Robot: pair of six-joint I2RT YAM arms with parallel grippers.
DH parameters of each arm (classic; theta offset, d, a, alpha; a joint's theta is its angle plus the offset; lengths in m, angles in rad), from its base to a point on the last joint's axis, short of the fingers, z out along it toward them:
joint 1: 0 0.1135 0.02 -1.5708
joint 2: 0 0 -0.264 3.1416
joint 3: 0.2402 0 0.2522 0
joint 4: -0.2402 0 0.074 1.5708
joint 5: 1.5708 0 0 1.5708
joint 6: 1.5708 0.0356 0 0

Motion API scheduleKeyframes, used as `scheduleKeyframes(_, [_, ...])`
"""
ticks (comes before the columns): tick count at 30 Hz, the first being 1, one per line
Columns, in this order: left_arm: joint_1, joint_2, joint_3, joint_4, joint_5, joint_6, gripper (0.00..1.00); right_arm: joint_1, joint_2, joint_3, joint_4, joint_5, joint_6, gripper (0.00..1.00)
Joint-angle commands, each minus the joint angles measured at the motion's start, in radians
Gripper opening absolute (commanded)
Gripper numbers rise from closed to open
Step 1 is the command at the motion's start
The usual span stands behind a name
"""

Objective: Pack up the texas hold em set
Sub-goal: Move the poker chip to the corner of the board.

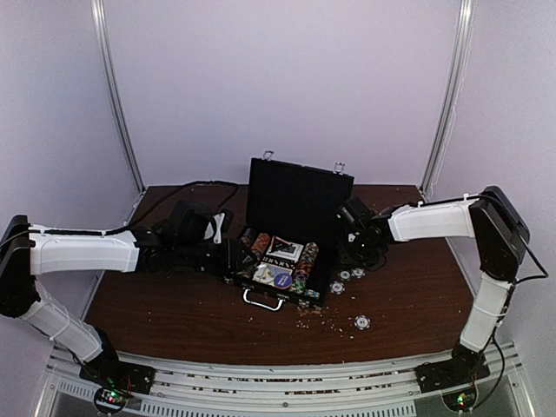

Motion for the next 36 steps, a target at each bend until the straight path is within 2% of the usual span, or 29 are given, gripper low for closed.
scheduleKeyframes(1, [0.006,-0.008,0.006,0.009,0.003,0.001,0.61,-0.006,0.047,0.029,-0.021,0.092,0.000,0.44])
scheduleKeyframes(12, [0.007,-0.025,-0.028,0.023,0.015,-0.006,0.61,-0.007,0.099,-0.024,0.037,0.021,-0.013,0.54])
scheduleKeyframes(18, [0.007,-0.025,-0.046,0.042,0.020,-0.016,0.61,-0.005,0.071,-0.149,0.065,-0.095,0.011,0.53])
scheduleKeyframes(22, [0.007,-0.022,-0.050,0.052,0.024,-0.019,0.61,0.017,0.006,-0.241,0.063,-0.116,0.024,0.52])
scheduleKeyframes(36, [0.007,0.003,-0.062,0.061,0.051,-0.012,0.61,0.294,-0.080,-0.393,-0.009,-0.161,0.067,0.43])
